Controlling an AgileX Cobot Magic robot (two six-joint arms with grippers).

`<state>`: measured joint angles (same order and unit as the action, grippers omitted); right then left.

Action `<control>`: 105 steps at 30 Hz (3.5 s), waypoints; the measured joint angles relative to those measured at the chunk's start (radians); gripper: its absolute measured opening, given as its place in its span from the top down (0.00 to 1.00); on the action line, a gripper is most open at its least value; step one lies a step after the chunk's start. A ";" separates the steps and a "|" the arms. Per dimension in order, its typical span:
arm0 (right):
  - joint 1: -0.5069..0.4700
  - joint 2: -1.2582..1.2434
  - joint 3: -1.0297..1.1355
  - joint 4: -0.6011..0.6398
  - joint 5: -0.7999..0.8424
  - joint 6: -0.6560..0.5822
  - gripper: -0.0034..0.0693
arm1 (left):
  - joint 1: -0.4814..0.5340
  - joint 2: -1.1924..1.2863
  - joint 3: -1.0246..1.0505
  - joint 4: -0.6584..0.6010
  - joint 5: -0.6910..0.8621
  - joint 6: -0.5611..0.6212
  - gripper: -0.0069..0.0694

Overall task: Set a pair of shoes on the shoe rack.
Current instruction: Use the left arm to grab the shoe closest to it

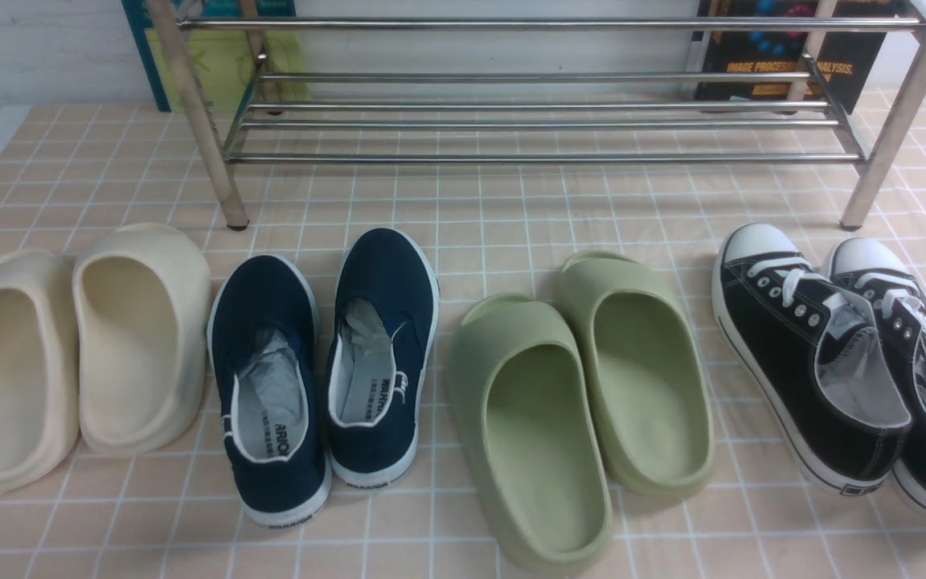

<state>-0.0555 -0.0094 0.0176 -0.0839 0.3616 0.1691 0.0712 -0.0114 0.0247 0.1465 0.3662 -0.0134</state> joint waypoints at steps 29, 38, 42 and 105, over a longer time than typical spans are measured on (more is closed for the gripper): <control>0.000 0.000 0.000 0.000 0.000 0.000 0.63 | 0.000 0.000 0.003 -0.365 -0.167 -0.613 0.60; 0.000 0.000 0.000 0.000 0.000 0.000 0.63 | 0.000 0.000 0.003 -0.403 -0.210 -0.712 0.60; 0.000 0.000 0.000 0.000 0.000 0.000 0.63 | 0.000 0.000 0.003 -0.405 -0.243 -0.712 0.60; 0.000 0.000 0.000 0.000 0.000 0.000 0.63 | -0.408 1.507 -1.077 -0.011 0.416 -0.402 0.86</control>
<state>-0.0555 -0.0094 0.0176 -0.0839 0.3616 0.1691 -0.3365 1.4957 -1.0521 0.1356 0.7826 -0.4157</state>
